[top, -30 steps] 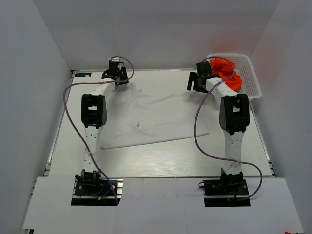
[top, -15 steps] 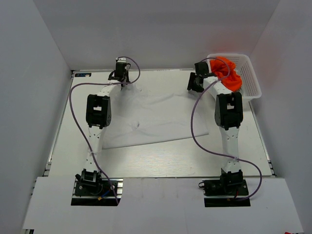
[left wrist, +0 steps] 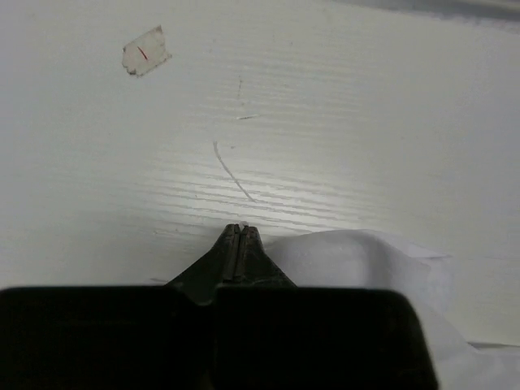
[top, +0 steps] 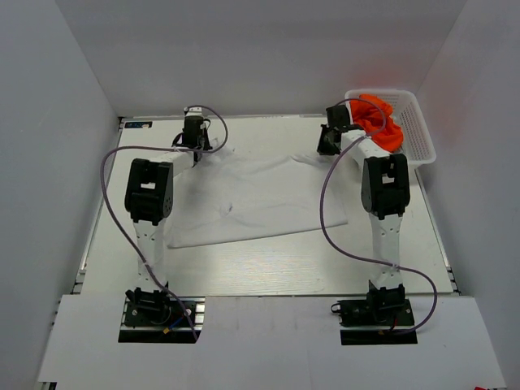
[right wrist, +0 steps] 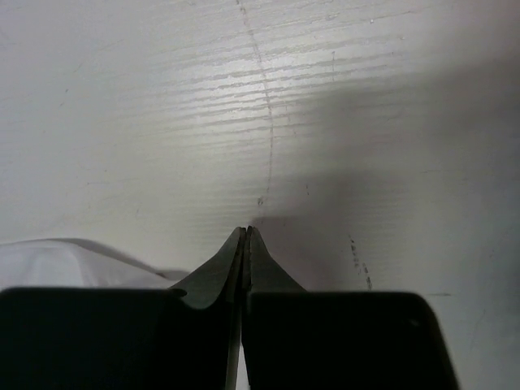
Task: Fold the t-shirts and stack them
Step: Grap the side of the flattened tshirt furthest away from the robot with both arms
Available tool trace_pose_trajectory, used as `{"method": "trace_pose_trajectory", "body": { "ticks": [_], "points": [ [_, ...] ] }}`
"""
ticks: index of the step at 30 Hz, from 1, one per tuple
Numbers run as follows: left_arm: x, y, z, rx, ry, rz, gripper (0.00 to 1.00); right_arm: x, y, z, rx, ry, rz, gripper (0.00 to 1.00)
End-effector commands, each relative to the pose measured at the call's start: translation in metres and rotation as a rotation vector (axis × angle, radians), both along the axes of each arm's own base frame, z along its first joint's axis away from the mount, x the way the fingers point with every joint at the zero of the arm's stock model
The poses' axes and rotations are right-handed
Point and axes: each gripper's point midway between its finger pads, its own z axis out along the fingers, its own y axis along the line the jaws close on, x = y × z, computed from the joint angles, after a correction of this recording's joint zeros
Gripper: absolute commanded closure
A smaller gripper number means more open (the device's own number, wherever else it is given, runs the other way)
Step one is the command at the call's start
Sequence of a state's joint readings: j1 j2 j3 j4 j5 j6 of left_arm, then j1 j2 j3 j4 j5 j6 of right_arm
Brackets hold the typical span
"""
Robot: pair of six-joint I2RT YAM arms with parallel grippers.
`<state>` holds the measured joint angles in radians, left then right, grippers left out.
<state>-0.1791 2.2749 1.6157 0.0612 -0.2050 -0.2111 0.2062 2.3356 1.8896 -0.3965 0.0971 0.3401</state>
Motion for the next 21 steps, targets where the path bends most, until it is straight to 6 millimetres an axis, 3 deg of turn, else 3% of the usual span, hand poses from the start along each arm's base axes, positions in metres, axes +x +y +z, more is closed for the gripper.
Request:
{"method": "trace_pose_trajectory", "body": {
  "ticks": [1,3,4,5,6,7,9,10,11,12,13,15,16,17,19,20,21],
  "points": [
    [-0.001,-0.008,0.097,-0.076,-0.261,-0.002,1.0,0.003,0.008,0.054,0.04,-0.128,0.029,1.0],
    [-0.011,-0.019,0.121,-0.089,-0.316,-0.022,1.0,0.003,0.01,0.07,0.063,-0.176,0.031,1.0],
    [-0.02,-0.017,0.11,-0.085,-0.294,-0.022,1.0,-0.01,0.008,0.061,0.061,-0.151,0.032,1.0],
    [-0.027,-0.021,0.122,-0.091,-0.317,-0.033,1.0,-0.012,0.011,0.073,0.069,-0.175,0.039,1.0],
    [-0.037,-0.019,0.114,-0.089,-0.307,-0.033,1.0,-0.011,0.01,0.082,0.076,-0.203,0.036,1.0],
    [-0.042,-0.014,0.116,-0.088,-0.308,-0.007,1.0,-0.022,0.007,0.071,0.072,-0.175,0.032,1.0],
    [-0.06,-0.015,0.105,-0.089,-0.277,-0.005,1.0,-0.031,0.006,0.079,0.076,-0.187,0.025,1.0],
    [-0.07,-0.018,0.119,-0.106,-0.298,-0.009,1.0,-0.036,0.004,0.073,0.079,-0.177,0.024,1.0],
    [-0.077,-0.015,0.12,-0.111,-0.298,0.004,1.0,-0.037,0.005,0.082,0.083,-0.202,0.029,1.0],
    [-0.093,-0.014,0.106,-0.097,-0.265,0.008,1.0,-0.043,0.004,0.081,0.087,-0.197,0.028,1.0],
    [-0.102,-0.013,0.122,-0.119,-0.295,0.014,1.0,-0.048,0.002,0.077,0.086,-0.189,0.024,1.0],
    [-0.126,-0.01,0.109,-0.135,-0.26,0.026,1.0,-0.054,0.001,0.084,0.089,-0.201,0.019,1.0],
    [-0.138,-0.008,0.123,-0.152,-0.28,0.03,1.0,-0.06,-0.002,0.075,0.076,-0.187,0.015,1.0],
    [-0.154,-0.009,0.108,-0.171,-0.244,0.035,1.0,-0.063,-0.003,0.083,0.082,-0.203,0.015,1.0],
    [-0.17,-0.004,0.107,-0.186,-0.242,0.054,1.0,-0.064,-0.008,0.084,0.072,-0.213,0.002,1.0],
    [-0.185,-0.004,0.094,-0.179,-0.216,0.047,1.0,-0.07,-0.011,0.082,0.065,-0.208,-0.005,1.0],
    [-0.193,-0.004,0.106,-0.217,-0.244,0.048,1.0,-0.069,-0.014,0.082,0.053,-0.214,-0.015,1.0]
  ]
}}
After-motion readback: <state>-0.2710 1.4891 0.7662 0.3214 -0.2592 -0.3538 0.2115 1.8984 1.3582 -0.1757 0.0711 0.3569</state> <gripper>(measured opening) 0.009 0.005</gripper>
